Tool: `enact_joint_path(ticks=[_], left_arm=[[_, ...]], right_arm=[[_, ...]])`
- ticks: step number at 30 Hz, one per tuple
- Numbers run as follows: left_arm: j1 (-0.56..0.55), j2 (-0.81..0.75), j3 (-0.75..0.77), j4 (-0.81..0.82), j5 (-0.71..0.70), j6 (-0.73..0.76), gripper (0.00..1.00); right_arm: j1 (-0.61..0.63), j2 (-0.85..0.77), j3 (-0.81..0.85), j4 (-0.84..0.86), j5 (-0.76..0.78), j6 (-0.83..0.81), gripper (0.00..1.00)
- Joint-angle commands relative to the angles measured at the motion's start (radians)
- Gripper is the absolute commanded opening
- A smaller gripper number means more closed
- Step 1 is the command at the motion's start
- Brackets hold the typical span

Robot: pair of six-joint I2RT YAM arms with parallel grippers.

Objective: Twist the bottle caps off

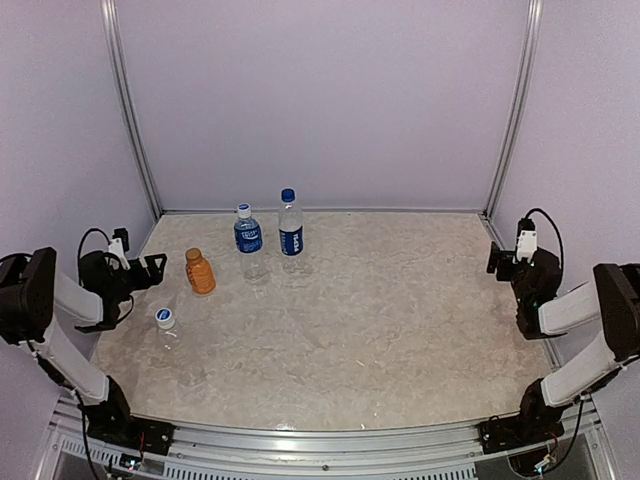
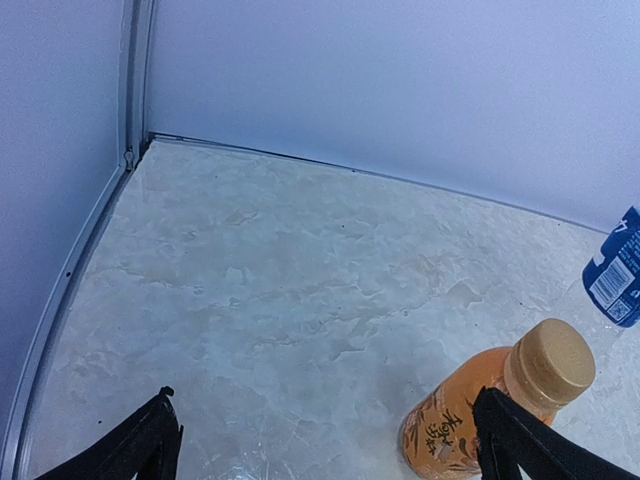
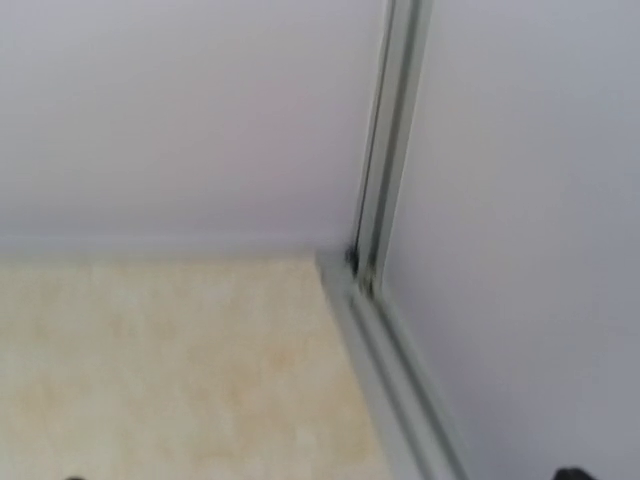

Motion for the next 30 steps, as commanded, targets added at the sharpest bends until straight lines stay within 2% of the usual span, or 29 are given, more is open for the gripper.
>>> enact_joint_path(ticks=[1,4,5,6,8,11,12,13,18,19,23,25,27,30], left_arm=[[-0.006,0.005,0.015,-0.018,-0.014,0.003,0.99],[-0.001,0.002,0.011,-0.008,0.001,0.001,0.99],[0.017,0.000,0.017,-0.035,0.048,-0.005,0.99],[0.033,-0.027,0.052,-0.110,0.088,-0.009,0.99],[0.054,-0.106,0.191,-0.395,0.134,-0.016,0.99],[0.076,-0.187,0.388,-0.702,0.187,0.080,0.99],[0.087,-0.198,0.437,-0.799,0.217,0.106,0.99],[0.099,-0.219,0.475,-0.901,0.259,0.132,0.99],[0.104,-0.332,0.646,-1.444,0.428,0.374,0.99],[0.104,-0.350,0.692,-1.608,0.465,0.434,0.99],[0.090,-0.437,0.914,-2.111,0.592,0.660,0.99],[0.067,-0.468,1.014,-2.357,0.598,0.790,0.99],[0.031,-0.511,1.062,-2.474,0.536,0.831,0.99],[0.010,-0.590,1.067,-2.458,0.431,0.741,0.99]], right_arm=[[-0.010,-0.189,0.098,-0.320,-0.037,0.107,0.99],[-0.010,-0.296,0.124,-0.421,-0.209,0.173,0.99],[-0.010,-0.327,0.131,-0.447,-0.288,0.194,0.99],[-0.010,-0.354,0.137,-0.473,-0.356,0.215,0.98],[-0.010,-0.401,0.149,-0.501,-0.485,0.280,0.94],[0.004,-0.453,0.168,-0.518,-0.591,0.387,0.91],[0.022,-0.464,0.178,-0.527,-0.611,0.407,0.91],[0.053,-0.472,0.191,-0.540,-0.623,0.417,0.96],[0.343,-0.483,0.286,-0.663,-0.451,0.335,0.99],[0.403,-0.472,0.310,-0.682,-0.420,0.310,0.99],[0.642,-0.383,0.435,-0.744,-0.307,0.246,0.99],[0.791,-0.306,0.517,-0.757,-0.192,0.205,0.99],[0.941,-0.189,0.617,-0.757,-0.108,0.150,0.99],[1.113,0.057,0.874,-0.827,-0.100,0.075,0.99]])
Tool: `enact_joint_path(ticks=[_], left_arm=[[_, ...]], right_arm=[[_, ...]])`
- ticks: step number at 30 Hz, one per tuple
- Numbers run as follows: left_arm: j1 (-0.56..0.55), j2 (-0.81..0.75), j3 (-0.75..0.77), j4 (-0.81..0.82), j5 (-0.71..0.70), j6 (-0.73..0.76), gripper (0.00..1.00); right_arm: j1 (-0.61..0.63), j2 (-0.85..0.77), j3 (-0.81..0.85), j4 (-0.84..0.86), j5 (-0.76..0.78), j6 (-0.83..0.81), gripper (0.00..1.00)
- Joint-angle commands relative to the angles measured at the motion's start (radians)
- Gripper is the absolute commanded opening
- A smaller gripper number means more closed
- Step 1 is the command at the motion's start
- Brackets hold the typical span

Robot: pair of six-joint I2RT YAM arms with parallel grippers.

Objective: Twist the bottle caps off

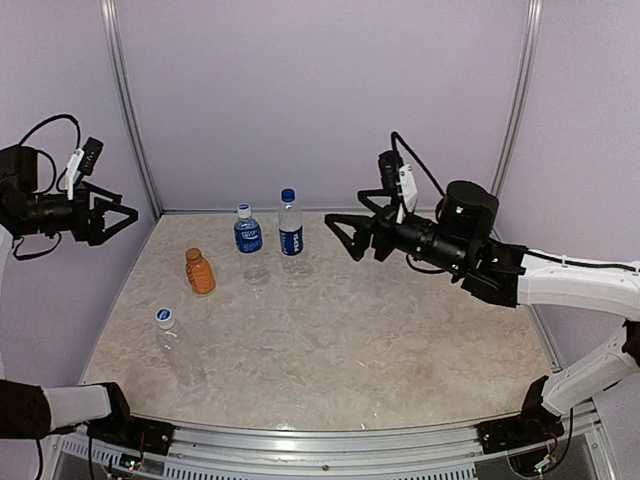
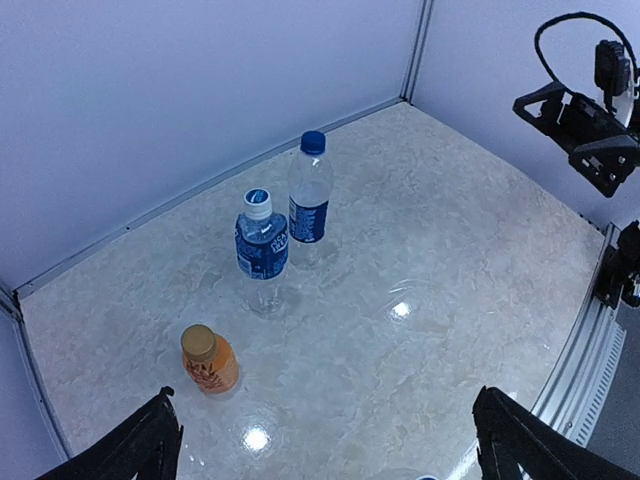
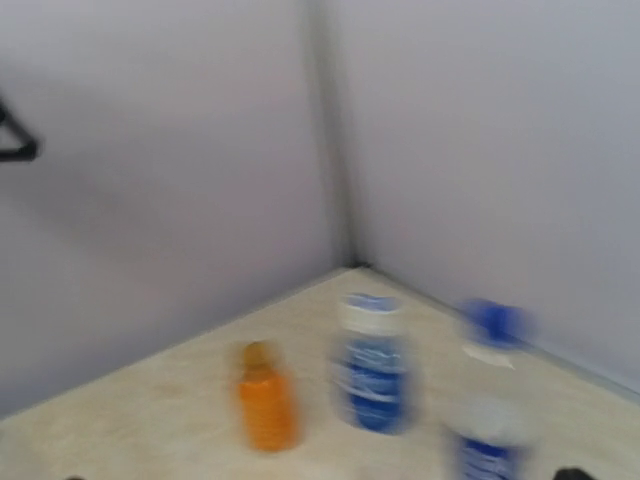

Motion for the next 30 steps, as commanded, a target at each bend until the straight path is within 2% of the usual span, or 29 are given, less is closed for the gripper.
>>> enact_joint_path(ticks=[1,4,6,10,14,18,21,23,27,29,30], left_arm=[[-0.026,-0.096,0.018,-0.406,-0.094,0.012,0.99],[-0.030,-0.123,-0.001,-0.344,-0.184,-0.163,0.99],[-0.029,-0.137,-0.015,-0.314,-0.257,-0.219,0.99],[-0.029,-0.193,-0.060,-0.249,-0.368,-0.280,0.99],[-0.029,-0.197,-0.073,-0.235,-0.403,-0.317,0.99],[-0.039,-0.199,-0.080,-0.240,-0.397,-0.310,0.99],[-0.044,-0.198,-0.085,-0.236,-0.388,-0.310,0.99],[-0.047,-0.197,-0.089,-0.236,-0.382,-0.309,0.99],[-0.051,-0.194,-0.093,-0.237,-0.374,-0.307,0.99],[-0.054,-0.192,-0.098,-0.237,-0.374,-0.306,0.99],[-0.054,-0.192,-0.097,-0.238,-0.375,-0.302,0.99]], right_arm=[[0.215,0.316,0.331,-0.140,0.085,-0.133,0.99],[0.309,0.536,0.591,-0.189,-0.003,-0.133,0.99],[0.353,0.653,0.738,-0.224,-0.057,-0.129,0.99],[0.418,0.902,1.024,-0.355,0.009,-0.161,0.99],[0.447,1.099,1.301,-0.474,0.062,-0.140,0.99],[0.453,1.137,1.285,-0.447,0.096,-0.098,0.99],[0.453,1.138,1.253,-0.430,0.092,-0.066,0.92],[0.454,1.143,1.243,-0.435,0.086,-0.048,0.85],[0.455,1.149,1.223,-0.417,0.049,-0.018,0.58],[0.454,1.153,1.223,-0.418,0.050,-0.018,0.49],[0.454,1.153,1.222,-0.423,0.051,-0.018,0.47]])
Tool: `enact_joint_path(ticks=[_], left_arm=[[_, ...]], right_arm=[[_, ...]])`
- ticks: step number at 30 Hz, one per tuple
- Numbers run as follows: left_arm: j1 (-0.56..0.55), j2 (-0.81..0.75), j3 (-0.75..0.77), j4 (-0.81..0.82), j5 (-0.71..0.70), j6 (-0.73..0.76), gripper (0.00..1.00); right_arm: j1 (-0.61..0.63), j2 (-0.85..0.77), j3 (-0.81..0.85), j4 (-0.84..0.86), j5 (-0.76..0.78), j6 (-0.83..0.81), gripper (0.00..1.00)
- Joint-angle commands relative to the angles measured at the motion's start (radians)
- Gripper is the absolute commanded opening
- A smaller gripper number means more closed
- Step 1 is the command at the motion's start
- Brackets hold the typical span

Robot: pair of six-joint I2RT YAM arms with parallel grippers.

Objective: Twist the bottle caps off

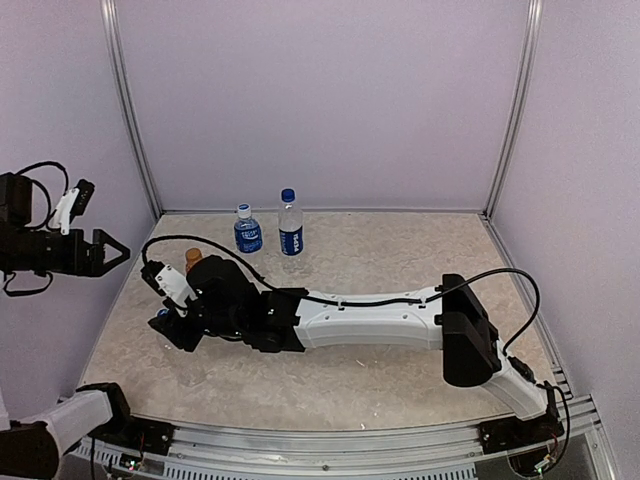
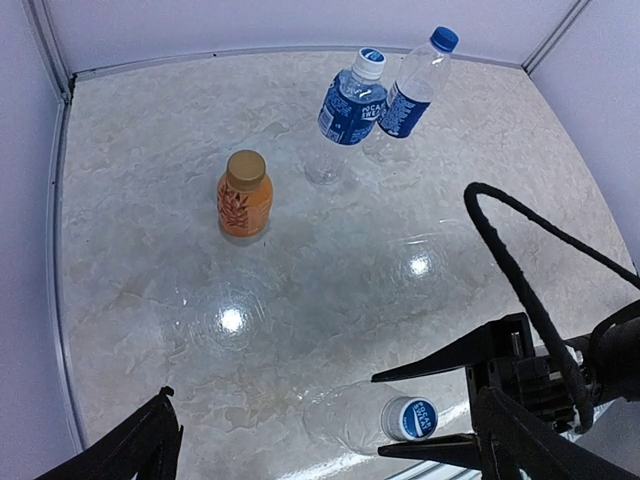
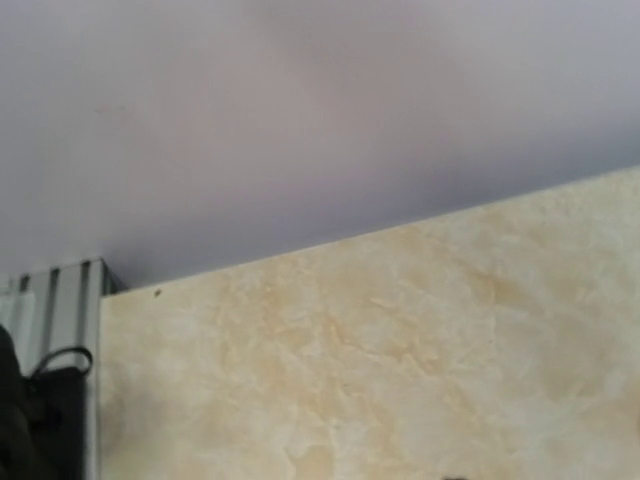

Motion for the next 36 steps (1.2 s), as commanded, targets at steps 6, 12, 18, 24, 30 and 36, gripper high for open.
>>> enact_joint_path(ticks=[6,12,18,24,30,36], left_arm=[[-0.015,0.004,-0.009,-0.046,0.006,0.016,0.99],[-0.029,0.024,0.019,-0.067,0.105,0.066,0.99],[-0.139,0.104,0.083,-0.085,0.302,0.132,0.97],[-0.460,0.252,0.256,-0.203,0.183,0.318,0.98],[-0.666,0.244,0.170,0.054,0.008,0.291,0.99],[-0.756,0.222,0.063,0.347,0.071,0.204,0.99]], right_arm=[[0.004,-0.029,-0.055,-0.006,-0.003,0.015,0.17],[-0.008,-0.180,-0.127,-0.041,0.016,0.036,0.00],[-0.085,-0.551,-0.578,0.230,0.056,0.183,0.00],[-0.183,-0.771,-0.776,0.346,0.014,0.248,0.00],[-0.194,-0.820,-0.777,0.451,-0.028,0.254,0.00],[-0.195,-0.798,-0.755,0.530,-0.095,0.286,0.00]])
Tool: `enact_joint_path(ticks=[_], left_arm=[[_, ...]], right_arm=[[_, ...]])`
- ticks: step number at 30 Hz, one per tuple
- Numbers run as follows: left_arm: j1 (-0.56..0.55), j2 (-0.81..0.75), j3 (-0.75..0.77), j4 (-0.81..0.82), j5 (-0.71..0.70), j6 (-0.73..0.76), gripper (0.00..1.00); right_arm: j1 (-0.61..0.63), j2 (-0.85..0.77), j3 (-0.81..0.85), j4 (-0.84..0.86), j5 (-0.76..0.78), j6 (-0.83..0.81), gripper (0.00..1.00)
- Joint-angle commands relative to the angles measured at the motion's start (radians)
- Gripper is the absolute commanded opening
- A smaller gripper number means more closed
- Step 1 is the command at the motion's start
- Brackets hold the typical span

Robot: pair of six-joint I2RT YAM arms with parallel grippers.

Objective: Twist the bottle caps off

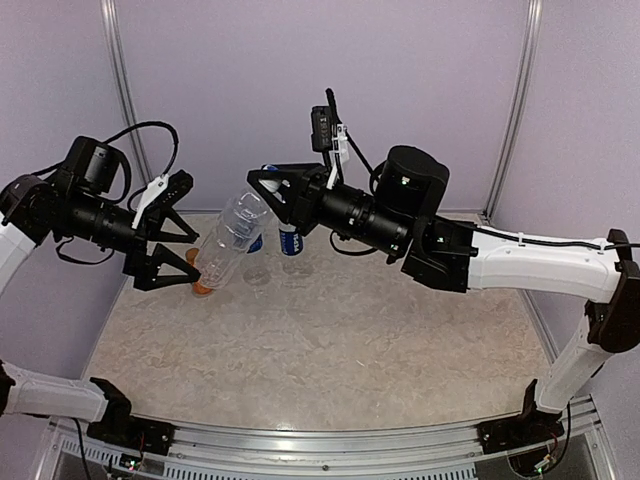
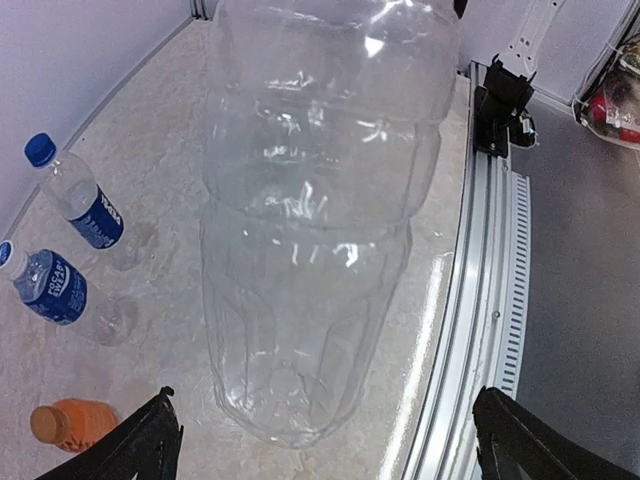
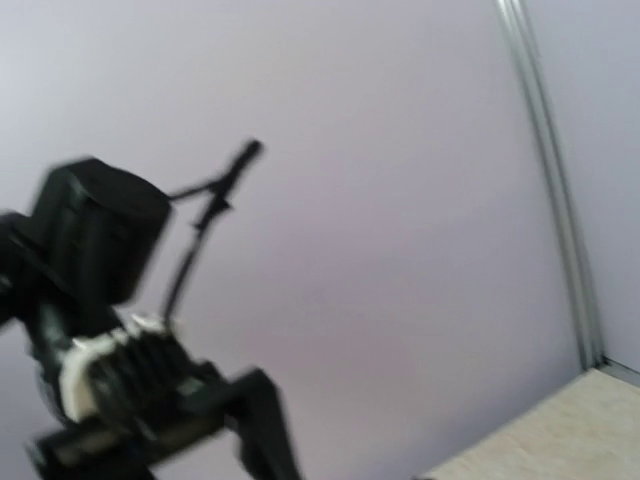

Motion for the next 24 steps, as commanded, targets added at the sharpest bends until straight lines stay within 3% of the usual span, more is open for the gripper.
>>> enact_joint_path(ticks=[1,7,11,15,21,22,23,24], left_arm=[[-0.020,-0.016,-0.059,0.230,0.067,-0.051,0.99],[-0.065,-0.016,-0.170,0.371,0.015,-0.123,0.99],[-0.099,-0.034,-0.212,0.409,-0.020,-0.103,0.93],[-0.113,-0.033,-0.227,0.417,-0.037,-0.129,0.73],[-0.122,-0.050,-0.252,0.382,-0.040,-0.096,0.50],[-0.122,-0.053,-0.253,0.382,-0.051,-0.090,0.50],[-0.122,-0.057,-0.253,0.383,-0.066,-0.083,0.50],[-0.122,-0.059,-0.252,0.380,-0.085,-0.067,0.50]], right_arm=[[0.007,0.021,0.008,0.076,-0.051,0.031,0.00],[0.004,0.066,0.052,0.090,-0.098,0.025,0.00],[0.002,0.077,0.054,0.107,-0.095,0.030,0.00],[0.003,0.090,0.060,0.110,-0.108,0.037,0.00],[-0.006,0.088,0.060,0.085,-0.105,0.051,0.00],[-0.008,0.082,0.060,0.061,-0.093,0.049,0.19],[-0.010,0.074,0.060,0.030,-0.080,0.040,0.46],[-0.010,0.063,0.062,-0.005,-0.069,0.030,0.60]])
